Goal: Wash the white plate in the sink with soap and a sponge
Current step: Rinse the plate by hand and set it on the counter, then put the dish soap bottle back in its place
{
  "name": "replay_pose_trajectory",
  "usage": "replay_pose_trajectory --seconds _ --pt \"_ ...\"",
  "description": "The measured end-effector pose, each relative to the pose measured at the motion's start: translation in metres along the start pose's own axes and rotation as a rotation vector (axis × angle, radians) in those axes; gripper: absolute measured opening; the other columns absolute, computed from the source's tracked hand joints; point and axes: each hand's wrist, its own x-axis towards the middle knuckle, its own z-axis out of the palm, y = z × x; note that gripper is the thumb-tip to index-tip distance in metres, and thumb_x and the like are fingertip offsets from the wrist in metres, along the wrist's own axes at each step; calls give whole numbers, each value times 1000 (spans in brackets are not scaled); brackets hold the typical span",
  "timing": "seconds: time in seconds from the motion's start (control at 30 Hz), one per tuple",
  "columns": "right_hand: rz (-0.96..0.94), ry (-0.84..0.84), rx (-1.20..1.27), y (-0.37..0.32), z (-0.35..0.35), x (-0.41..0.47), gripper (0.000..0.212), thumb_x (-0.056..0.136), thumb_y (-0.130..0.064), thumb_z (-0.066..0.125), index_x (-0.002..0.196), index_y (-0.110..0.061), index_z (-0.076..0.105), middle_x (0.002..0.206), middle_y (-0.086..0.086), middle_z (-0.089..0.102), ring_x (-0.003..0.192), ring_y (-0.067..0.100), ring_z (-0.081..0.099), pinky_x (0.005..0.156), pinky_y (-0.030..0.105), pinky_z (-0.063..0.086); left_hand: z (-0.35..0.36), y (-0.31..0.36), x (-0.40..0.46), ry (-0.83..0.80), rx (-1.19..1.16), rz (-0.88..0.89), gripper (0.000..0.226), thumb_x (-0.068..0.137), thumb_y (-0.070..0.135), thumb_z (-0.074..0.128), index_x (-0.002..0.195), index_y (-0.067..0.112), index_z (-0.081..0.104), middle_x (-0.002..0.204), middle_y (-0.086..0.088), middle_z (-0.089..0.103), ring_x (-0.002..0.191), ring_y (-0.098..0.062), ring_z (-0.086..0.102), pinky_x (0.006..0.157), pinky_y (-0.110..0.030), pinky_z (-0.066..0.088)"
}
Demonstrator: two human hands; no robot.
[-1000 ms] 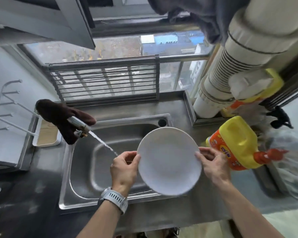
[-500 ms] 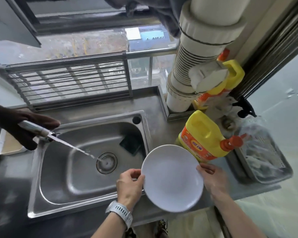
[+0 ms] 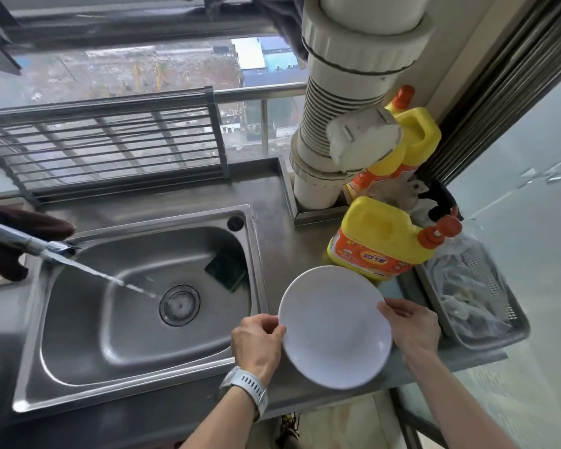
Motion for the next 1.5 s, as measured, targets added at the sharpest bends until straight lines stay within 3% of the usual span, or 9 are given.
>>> replay_pose_trajectory --seconds 0.27,0.5,0.6,0.87,0.97,1.03,1.1,1.27,1.5 --pt "-90 -12 -64 -6 -14 -6 30 78 -30 82 102 -14 76 87 0 75 89 19 70 90 32 51 -7 8 3 37 83 66 24 81 40 78 97 22 80 90 5 79 84 -14 72 86 -36 61" --pt "-436 -24 -13 -64 -71 -5 67 75 -28 87 133 -26 54 114 -8 62 97 13 61 74 20 49 -13 90 6 4 -118 417 30 93 31 68 121 20 70 106 4 72 95 -6 69 89 -29 59" --pt "-496 -135 -53 -81 -78 6 77 69 -32 90 134 -37 48 115 -7 61 96 17 62 75 37 54 0 133 9 -112 -210 498 36 98 17 60 134 21 62 125 2 66 111 -8 64 98 -26 55" --pt "-681 -222 -83 -100 -70 -2 63 72 -11 88 127 -24 62 111 3 71 93 27 68 73 41 57 0 140 17 -171 -262 559 43 97 9 48 133 27 59 123 4 69 111 -9 66 94 -35 59" --pt "-728 -219 -82 -117 -64 -27 59 73 -6 86 124 -24 62 102 4 70 89 31 67 68 16 55 -27 136 17 -162 -345 569 39 101 8 47 130 29 60 119 7 69 107 -1 66 89 -20 57" --pt "-768 -201 -53 -135 -51 -49 60 72 -11 87 119 -34 59 99 10 69 86 34 66 65 13 51 -54 140 20 -162 -416 556 36 102 6 47 130 23 61 116 7 69 101 7 66 80 -8 53" --pt "-822 -146 -75 -153 -31 -68 63 67 -26 91 118 -41 56 102 2 70 88 26 67 74 32 56 -87 143 30 -119 -442 563 35 101 1 47 125 20 64 111 10 69 95 14 65 75 -2 49" --pt "-830 -68 43 -184 55 -105 64 68 -43 89 121 -27 57 111 -3 69 96 23 65 81 43 56 -158 147 82 -69 -374 543 49 102 0 43 110 45 59 122 1 62 98 2 66 71 -5 51" --pt "-698 195 92 -230 149 -115 73 71 -38 88 131 -9 56 127 11 68 117 30 64 102 38 46 -189 193 159 -257 -289 526 43 97 -14 41 135 5 52 121 -2 58 91 -8 64 66 -10 55"
